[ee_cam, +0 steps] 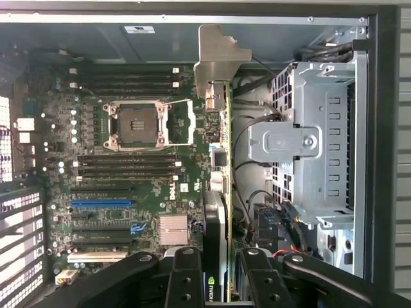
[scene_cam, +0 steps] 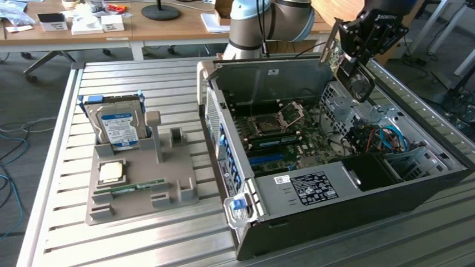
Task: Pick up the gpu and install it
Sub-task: 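Pick up the gpu and move the gpu toward the slot, then insert the gpu into the slot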
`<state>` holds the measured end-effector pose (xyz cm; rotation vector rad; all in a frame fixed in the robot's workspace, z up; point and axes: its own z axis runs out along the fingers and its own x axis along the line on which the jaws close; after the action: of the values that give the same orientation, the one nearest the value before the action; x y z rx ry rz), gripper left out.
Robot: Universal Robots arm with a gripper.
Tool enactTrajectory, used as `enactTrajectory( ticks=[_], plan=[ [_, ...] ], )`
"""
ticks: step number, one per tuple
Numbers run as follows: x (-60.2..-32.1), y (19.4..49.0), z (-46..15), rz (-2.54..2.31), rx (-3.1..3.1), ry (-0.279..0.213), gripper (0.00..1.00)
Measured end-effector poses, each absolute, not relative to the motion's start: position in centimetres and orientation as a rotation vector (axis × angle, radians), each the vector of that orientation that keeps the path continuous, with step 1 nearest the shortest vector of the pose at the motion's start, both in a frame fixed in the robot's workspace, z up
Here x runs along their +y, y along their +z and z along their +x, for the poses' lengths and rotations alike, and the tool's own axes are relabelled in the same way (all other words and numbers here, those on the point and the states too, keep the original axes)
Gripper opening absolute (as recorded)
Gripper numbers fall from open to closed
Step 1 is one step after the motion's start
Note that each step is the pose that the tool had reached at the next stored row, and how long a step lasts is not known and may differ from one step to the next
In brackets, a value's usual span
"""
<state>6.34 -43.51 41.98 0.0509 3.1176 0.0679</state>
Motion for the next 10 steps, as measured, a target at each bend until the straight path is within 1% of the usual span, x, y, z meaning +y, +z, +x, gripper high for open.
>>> enactTrajectory(
  ticks=[10],
  plan=[
    [-43.51,41.97,6.34,0.049,3.118,0.068,0.27]
  ],
)
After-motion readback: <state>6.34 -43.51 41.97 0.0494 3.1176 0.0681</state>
